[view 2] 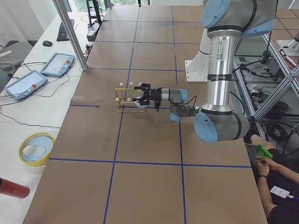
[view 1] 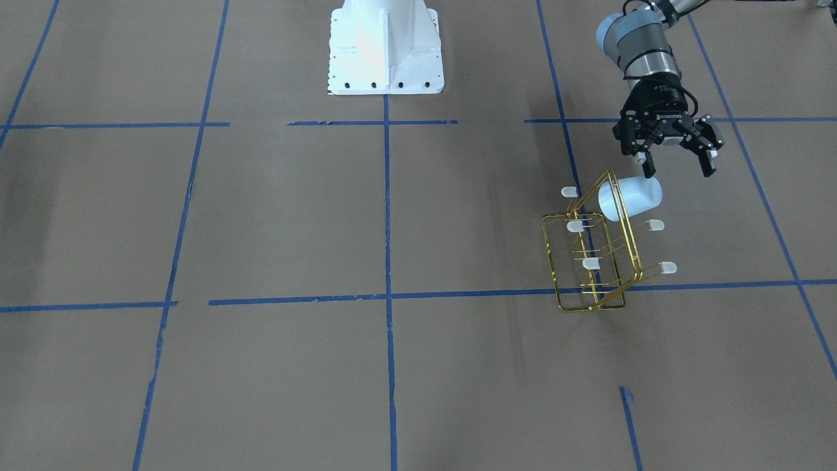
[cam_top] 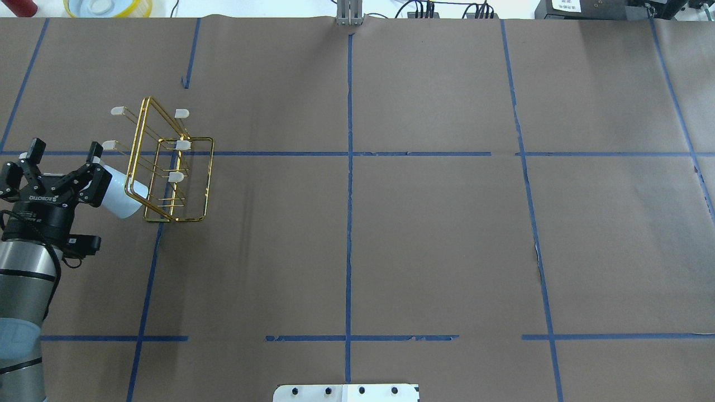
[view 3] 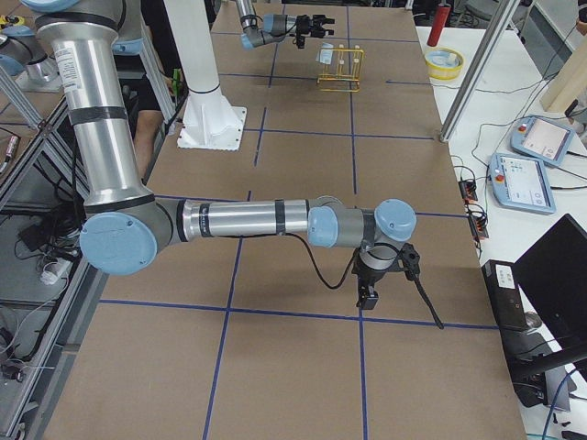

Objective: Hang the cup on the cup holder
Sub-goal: 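Open the left gripper and withdraw it from the cup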

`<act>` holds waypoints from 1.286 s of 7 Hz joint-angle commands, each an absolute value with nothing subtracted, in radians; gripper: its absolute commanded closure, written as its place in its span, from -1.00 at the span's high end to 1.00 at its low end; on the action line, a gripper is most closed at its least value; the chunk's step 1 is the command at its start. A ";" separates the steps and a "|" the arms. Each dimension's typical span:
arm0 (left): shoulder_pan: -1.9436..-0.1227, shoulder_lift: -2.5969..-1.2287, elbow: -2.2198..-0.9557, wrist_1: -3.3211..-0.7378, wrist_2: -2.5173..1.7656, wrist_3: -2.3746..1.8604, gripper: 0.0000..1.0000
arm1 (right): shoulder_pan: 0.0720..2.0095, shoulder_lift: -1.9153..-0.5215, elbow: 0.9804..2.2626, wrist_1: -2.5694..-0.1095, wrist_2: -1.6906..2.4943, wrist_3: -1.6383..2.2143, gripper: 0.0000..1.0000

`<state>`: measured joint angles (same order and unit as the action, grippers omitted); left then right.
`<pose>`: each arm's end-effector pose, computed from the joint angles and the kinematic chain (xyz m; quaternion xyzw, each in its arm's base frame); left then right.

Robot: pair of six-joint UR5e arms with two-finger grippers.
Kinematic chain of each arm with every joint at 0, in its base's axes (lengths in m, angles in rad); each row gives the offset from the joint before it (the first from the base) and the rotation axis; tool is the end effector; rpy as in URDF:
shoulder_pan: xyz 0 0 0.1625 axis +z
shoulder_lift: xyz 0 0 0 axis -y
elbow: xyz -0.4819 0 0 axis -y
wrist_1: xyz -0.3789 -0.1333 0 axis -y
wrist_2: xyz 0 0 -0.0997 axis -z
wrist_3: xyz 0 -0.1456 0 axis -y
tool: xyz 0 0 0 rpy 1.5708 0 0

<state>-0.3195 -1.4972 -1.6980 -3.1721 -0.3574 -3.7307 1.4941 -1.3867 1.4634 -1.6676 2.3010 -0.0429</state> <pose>0.2811 -0.3771 0.5192 0.2476 -0.6734 0.6622 0.2162 -0.0071 -0.5646 0.7177 -0.0154 -0.3568 -0.0522 0.9326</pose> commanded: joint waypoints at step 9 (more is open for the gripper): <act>-0.967 -1.321 -1.832 -3.015 -1.439 -2.253 1.00 | 1.494 -1.387 1.463 -1.669 2.301 -0.043 1.00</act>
